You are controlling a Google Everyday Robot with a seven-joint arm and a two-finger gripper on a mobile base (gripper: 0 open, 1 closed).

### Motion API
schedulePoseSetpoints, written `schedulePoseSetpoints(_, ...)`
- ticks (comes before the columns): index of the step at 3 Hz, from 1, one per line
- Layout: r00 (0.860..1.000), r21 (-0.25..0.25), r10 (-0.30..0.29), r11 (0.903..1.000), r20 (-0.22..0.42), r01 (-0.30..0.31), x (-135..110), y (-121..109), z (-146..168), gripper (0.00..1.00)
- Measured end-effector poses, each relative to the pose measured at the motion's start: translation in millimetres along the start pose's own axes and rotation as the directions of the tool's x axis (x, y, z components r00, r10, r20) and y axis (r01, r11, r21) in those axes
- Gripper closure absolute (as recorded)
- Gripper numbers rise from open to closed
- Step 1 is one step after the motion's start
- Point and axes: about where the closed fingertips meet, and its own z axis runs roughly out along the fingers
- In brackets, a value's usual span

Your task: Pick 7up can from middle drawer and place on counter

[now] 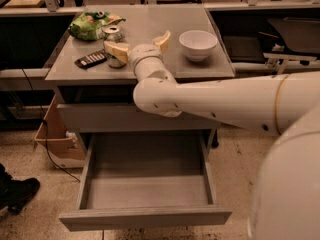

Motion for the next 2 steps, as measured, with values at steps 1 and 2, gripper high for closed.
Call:
schedulePoseSetpoints(1, 1.000, -0.053, -0.023, 0.9983, 0.016, 0.024, -34, -24, -20, 0.00)
schedulePoseSetpoints(2, 1.000, -0.134, 0.019, 0.9908, 0.009, -0.018, -70, -91, -63, 0.00)
